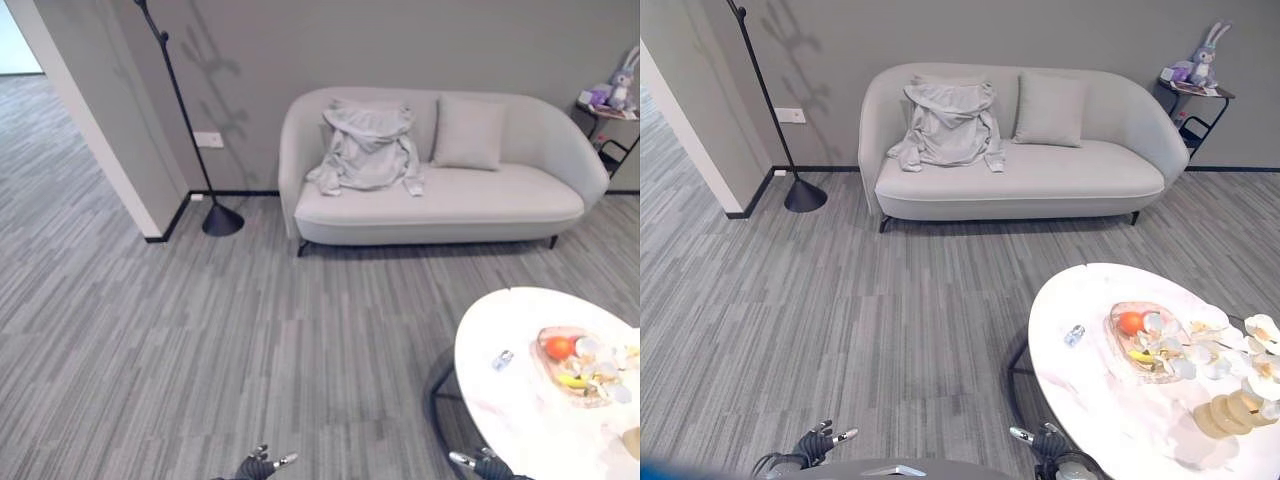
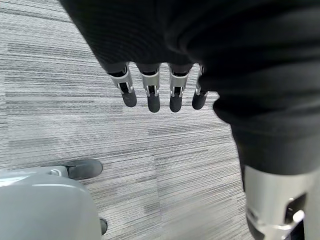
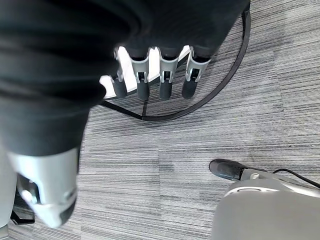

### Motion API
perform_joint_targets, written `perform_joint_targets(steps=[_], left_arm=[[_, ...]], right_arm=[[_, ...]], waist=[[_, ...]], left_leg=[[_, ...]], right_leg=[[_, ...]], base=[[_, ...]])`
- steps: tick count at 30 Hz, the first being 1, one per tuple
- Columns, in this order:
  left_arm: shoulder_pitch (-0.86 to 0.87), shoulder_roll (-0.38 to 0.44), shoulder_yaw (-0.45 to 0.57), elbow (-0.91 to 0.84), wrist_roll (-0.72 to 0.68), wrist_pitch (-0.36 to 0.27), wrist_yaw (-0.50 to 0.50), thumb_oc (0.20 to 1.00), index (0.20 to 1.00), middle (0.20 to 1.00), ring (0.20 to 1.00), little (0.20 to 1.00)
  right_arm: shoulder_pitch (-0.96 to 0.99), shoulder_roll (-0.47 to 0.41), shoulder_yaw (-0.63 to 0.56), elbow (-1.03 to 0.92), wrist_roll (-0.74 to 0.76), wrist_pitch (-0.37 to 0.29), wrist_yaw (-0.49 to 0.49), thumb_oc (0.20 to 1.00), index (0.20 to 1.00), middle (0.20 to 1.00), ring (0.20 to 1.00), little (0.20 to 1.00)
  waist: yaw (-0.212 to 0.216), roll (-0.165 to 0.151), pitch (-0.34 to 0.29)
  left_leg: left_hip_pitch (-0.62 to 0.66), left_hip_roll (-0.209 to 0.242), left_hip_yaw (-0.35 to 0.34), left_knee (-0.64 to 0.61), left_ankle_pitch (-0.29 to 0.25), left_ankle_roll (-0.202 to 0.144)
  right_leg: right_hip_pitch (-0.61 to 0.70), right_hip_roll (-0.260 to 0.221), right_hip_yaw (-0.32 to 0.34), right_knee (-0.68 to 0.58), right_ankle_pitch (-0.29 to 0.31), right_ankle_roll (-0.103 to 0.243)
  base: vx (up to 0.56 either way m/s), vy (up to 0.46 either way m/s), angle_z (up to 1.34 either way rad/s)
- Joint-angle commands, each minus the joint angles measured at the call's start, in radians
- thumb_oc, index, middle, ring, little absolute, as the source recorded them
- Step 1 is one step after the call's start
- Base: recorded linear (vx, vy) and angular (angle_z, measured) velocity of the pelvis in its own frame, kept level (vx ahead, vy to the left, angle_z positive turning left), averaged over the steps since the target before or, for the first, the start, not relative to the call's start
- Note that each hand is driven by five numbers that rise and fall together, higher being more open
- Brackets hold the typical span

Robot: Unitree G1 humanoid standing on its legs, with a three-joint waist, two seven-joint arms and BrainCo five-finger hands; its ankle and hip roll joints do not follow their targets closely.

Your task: Hang the clothes on the sofa on the clothes rack.

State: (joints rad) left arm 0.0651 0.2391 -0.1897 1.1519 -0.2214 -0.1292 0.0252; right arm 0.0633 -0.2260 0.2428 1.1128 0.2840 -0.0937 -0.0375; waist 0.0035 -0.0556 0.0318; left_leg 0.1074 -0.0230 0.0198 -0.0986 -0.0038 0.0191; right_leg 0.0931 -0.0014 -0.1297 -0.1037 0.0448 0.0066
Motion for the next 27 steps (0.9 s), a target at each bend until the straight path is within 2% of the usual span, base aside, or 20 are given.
perform_joint_targets(steps=[1,27], left_arm=[[-0.092,0.001,-0.026,0.050,0.020,-0.040,-0.005,1.000,1.000,1.000,1.000,1.000],[-0.107,-0.004,-0.029,0.060,0.023,-0.036,0.006,1.000,1.000,1.000,1.000,1.000]], right_arm=[[-0.054,-0.024,-0.007,0.007,0.007,-0.022,0.004,1.000,1.000,1.000,1.000,1.000],[-0.065,-0.021,0.040,0.006,-0.054,-0.007,0.006,1.000,1.000,1.000,1.000,1.000]], waist=[[0.002,0.026,0.030],[0.009,0.024,0.033]], left_leg=[[0.032,0.034,0.022,0.011,-0.049,-0.059],[0.022,0.024,0.021,0.011,-0.051,-0.051]], right_leg=[[0.049,-0.087,-0.002,0.016,-0.063,0.133],[0.038,-0.095,-0.004,0.016,-0.056,0.140]], base=[[0.00,0.000,0.00],[0.00,0.003,0.00]])
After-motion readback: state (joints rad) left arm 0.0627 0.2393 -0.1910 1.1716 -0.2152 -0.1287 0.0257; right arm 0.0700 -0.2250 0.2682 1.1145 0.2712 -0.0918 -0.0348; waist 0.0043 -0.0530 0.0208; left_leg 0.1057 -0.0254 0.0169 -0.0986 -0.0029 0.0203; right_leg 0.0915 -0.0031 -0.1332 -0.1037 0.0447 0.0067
